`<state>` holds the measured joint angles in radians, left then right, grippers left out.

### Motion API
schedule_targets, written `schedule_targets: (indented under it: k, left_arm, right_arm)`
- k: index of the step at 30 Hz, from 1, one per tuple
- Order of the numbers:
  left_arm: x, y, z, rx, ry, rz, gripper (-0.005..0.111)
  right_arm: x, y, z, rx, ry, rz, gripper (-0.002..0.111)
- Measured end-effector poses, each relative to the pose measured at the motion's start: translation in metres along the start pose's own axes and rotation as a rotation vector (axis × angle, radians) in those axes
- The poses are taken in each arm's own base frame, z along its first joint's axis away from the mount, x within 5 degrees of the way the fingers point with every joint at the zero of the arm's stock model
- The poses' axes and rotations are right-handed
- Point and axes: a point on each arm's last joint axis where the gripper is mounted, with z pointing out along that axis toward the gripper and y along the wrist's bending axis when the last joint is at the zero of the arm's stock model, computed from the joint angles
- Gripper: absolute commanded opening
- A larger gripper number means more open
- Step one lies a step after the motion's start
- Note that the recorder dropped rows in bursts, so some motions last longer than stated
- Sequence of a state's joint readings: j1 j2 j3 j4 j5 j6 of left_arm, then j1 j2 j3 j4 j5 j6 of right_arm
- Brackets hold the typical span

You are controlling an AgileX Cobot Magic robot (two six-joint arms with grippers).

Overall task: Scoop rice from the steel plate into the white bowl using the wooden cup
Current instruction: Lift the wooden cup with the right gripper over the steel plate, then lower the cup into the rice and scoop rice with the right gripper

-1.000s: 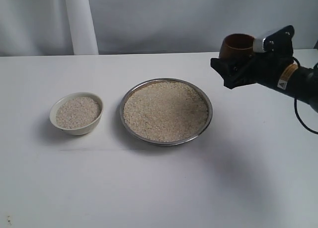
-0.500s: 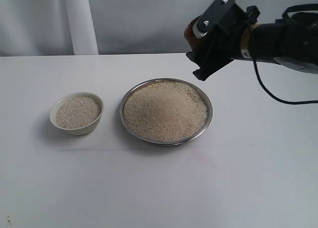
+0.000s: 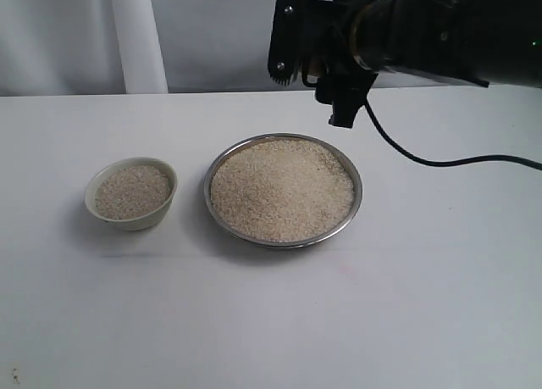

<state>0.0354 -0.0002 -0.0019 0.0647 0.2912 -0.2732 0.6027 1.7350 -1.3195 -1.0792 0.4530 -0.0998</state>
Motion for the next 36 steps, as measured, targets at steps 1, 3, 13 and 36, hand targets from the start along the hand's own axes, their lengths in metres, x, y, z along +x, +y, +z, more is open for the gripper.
schedule_targets:
  k: [1,3,13,36]
  left_arm:
    - [0.000,0.000,0.000,0.000,0.000,0.000,0.000]
    - [0.000,0.000,0.000,0.000,0.000,0.000,0.000]
    - [0.000,0.000,0.000,0.000,0.000,0.000,0.000]
    - [0.000,0.000,0.000,0.000,0.000,0.000,0.000]
  right_arm:
    - [0.000,0.000,0.000,-0.003,0.010,-0.037,0.000]
    - [0.002,0.003,0.002,-0.015,0.041,-0.096,0.000]
    - [0.011,0.039,0.038,-0.140,0.174,-0.282,0.000]
    - [-0.027,0.108,0.107,-0.189,0.490,-0.797,0.000]
